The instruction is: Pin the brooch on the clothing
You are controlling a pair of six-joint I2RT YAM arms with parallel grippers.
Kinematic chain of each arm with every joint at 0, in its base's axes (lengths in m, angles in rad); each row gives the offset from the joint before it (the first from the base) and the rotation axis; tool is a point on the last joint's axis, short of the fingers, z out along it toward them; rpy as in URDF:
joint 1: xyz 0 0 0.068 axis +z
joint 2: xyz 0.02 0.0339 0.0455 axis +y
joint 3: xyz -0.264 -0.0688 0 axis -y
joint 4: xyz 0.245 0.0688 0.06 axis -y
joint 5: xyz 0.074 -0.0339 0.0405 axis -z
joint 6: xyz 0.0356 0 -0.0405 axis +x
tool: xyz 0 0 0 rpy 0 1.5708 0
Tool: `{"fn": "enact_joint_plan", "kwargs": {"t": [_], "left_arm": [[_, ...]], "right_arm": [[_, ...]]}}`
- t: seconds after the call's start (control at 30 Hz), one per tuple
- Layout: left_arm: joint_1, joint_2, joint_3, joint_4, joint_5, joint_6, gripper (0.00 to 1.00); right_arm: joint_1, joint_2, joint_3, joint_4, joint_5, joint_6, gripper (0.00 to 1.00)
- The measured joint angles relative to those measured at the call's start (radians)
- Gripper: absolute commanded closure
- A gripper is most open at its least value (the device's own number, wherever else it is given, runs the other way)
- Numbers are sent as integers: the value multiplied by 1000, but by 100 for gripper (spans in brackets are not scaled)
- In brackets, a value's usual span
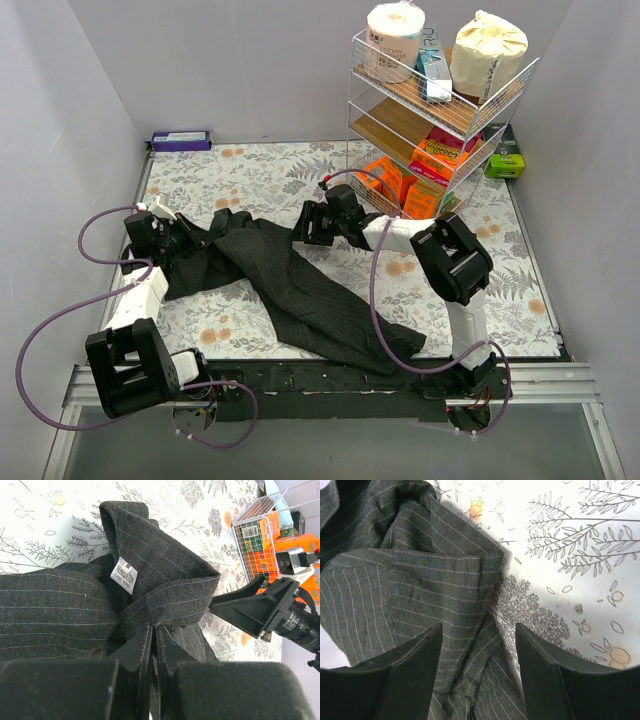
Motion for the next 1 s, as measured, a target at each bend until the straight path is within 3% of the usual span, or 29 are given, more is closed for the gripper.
{"fn": "enact_joint_plan", "kwargs": {"t": [0.3, 0.6, 0.87, 0.9, 1.0], "left_arm": [[0, 0, 0, 5, 3, 0, 100], [0, 0, 0, 6, 6, 0, 100], [0, 0, 0, 6, 5, 0, 100], [0, 0, 0, 6, 5, 0, 100], [0, -1, 0, 6, 5, 0, 100]], "right_arm": [[2, 116, 24, 147, -22, 124, 40], [2, 185, 94, 197, -21, 138, 48], [0, 204, 108, 214, -2, 111, 73], [-1, 204, 110, 214, 1, 105, 81], [-5, 204, 121, 212, 9, 82, 93]]}}
